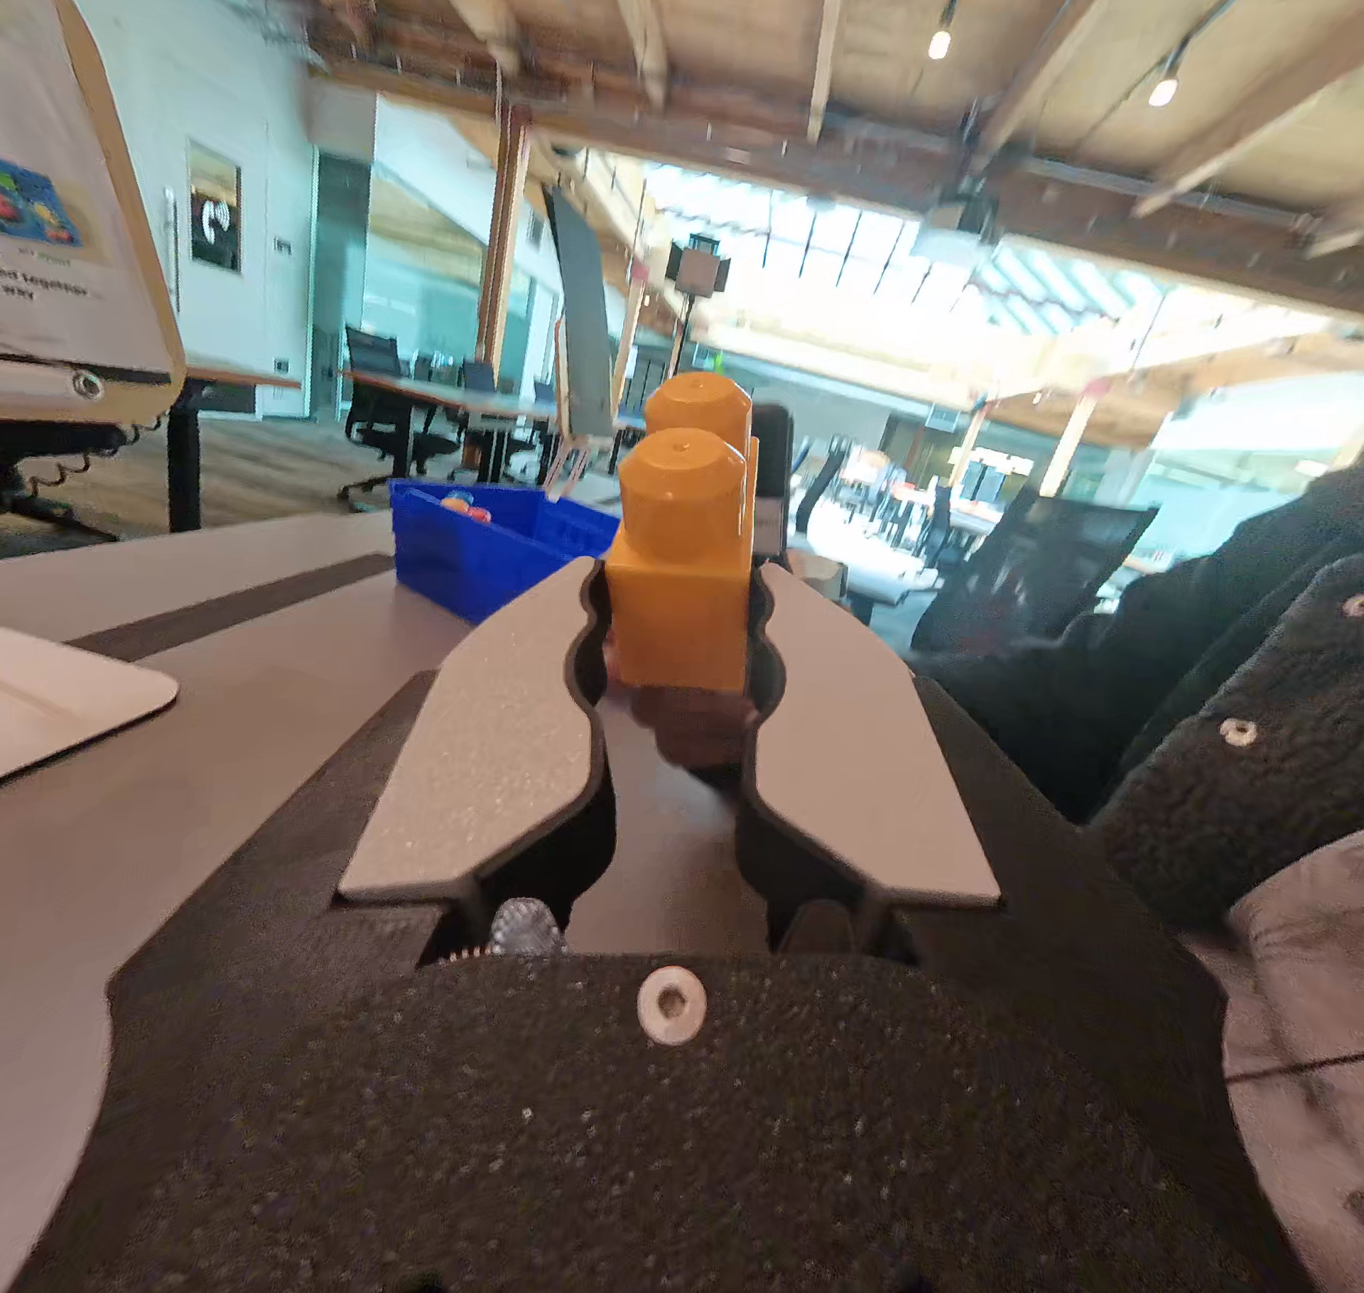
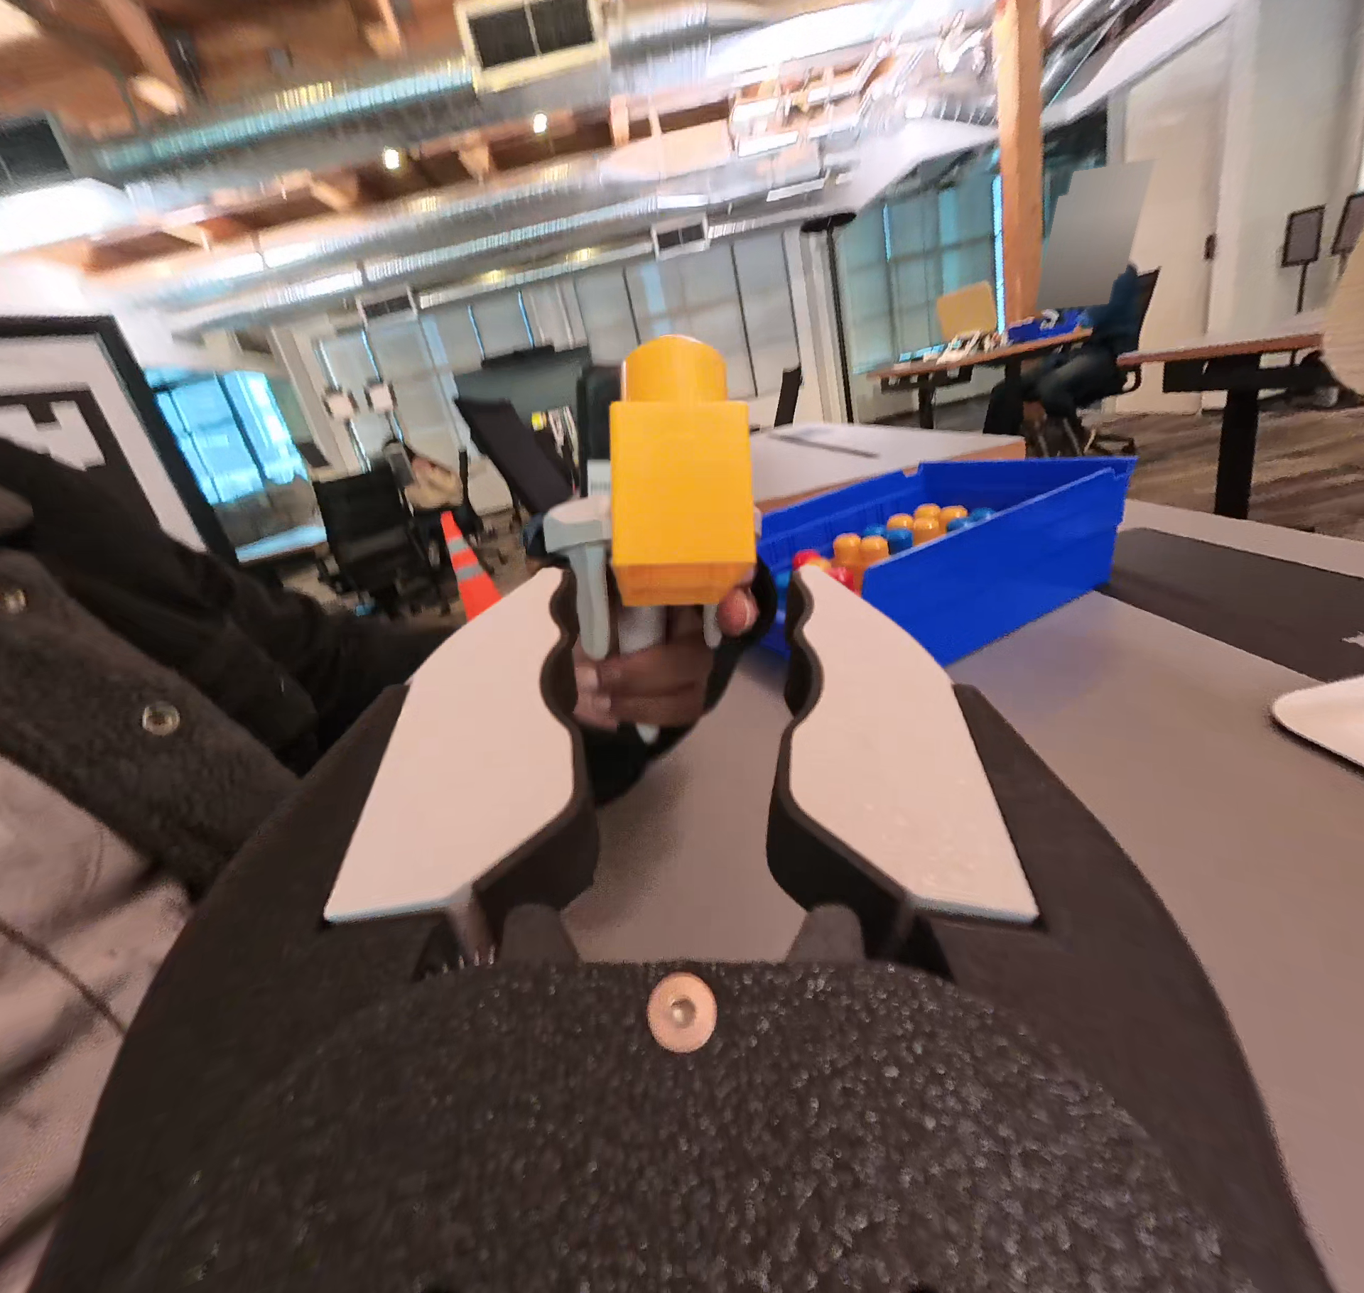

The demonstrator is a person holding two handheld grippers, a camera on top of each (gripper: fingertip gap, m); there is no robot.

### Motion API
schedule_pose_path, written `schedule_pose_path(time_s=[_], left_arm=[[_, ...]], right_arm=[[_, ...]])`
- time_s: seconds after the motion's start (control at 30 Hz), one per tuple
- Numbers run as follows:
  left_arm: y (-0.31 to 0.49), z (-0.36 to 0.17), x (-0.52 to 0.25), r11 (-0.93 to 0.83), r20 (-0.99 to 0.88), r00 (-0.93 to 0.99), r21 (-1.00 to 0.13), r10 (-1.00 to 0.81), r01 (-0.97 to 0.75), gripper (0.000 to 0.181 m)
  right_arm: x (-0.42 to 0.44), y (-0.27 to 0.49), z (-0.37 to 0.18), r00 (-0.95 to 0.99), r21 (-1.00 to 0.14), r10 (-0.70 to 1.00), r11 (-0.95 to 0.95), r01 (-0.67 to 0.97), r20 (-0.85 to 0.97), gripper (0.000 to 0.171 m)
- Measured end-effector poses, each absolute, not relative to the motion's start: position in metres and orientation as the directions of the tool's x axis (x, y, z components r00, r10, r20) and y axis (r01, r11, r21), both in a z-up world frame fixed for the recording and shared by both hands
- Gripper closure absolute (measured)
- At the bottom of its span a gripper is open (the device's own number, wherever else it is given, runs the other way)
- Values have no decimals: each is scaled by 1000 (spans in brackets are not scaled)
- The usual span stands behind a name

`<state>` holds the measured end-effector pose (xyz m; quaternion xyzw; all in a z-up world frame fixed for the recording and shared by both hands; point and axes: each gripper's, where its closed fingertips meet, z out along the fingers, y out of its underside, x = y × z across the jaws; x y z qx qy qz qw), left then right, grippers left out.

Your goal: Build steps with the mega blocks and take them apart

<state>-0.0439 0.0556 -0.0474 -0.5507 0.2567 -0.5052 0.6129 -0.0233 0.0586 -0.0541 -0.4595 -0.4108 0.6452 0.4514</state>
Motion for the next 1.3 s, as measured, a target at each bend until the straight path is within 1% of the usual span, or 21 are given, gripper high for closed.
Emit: schedule_pose_path(time_s=[0.17, 0.3, 0.47, 0.57, 0.77, 0.83, 0.9, 1.0, 1.03, 1.1, 1.2, 1.3], left_arm=[[52, -39, -34, -136, 312, 295, -859, -903, 493, 145], [51, -38, -28, -169, 365, 253, -807, -896, 566, 145], [51, -39, -25, -179, 379, 240, -793, -894, 583, 146], [51, -40, -23, -184, 384, 241, -792, -891, 582, 146], [50, -45, -20, -218, 394, 214, -799, -894, 561, 147], [52, -47, -22, -195, 364, 244, -831, -899, 522, 140], [54, -47, -27, -132, 295, 316, -884, -902, 449, 137], [66, -49, -44, -33, 163, 474, -962, -865, 270, 138], [72, -53, -52, -28, 130, 518, -979, -846, 200, 139], [87, -73, -69, -75, 82, 604, -997, -793, 36, 140], [99, -116, -87, -122, -74, 650, -960, -757, -252, 138], [98, -159, -88, -165, -179, 583, -857, -793, -487, 131]], right_arm=[[-33, 50, -39, -137, -895, 949, -314, -317, -284, 115], [-32, 52, -32, -72, -881, 958, -285, -376, -279, 121], [-31, 53, -29, -49, -881, 960, -272, -387, -275, 125], [-30, 55, -30, -44, -876, 959, -275, -397, -281, 134], [-26, 56, -29, -74, -872, 952, -301, -386, -296, 135], [-18, 61, -23, -94, -863, 947, -318, -392, -307, 135], [-9, 66, -18, -91, -874, 954, -297, -384, -285, 135], [3, 78, -15, -49, -903, 970, -240, -355, -238, 135], [7, 82, -16, -32, -917, 976, -215, -336, -218, 135], [15, 96, -21, 41, -941, 981, -168, -294, -188, 135], [22, 109, -29, 70, -955, 978, -175, -241, -197, 135], [24, 115, -38, 71, -964, 977, -186, -191, -202, 135]])
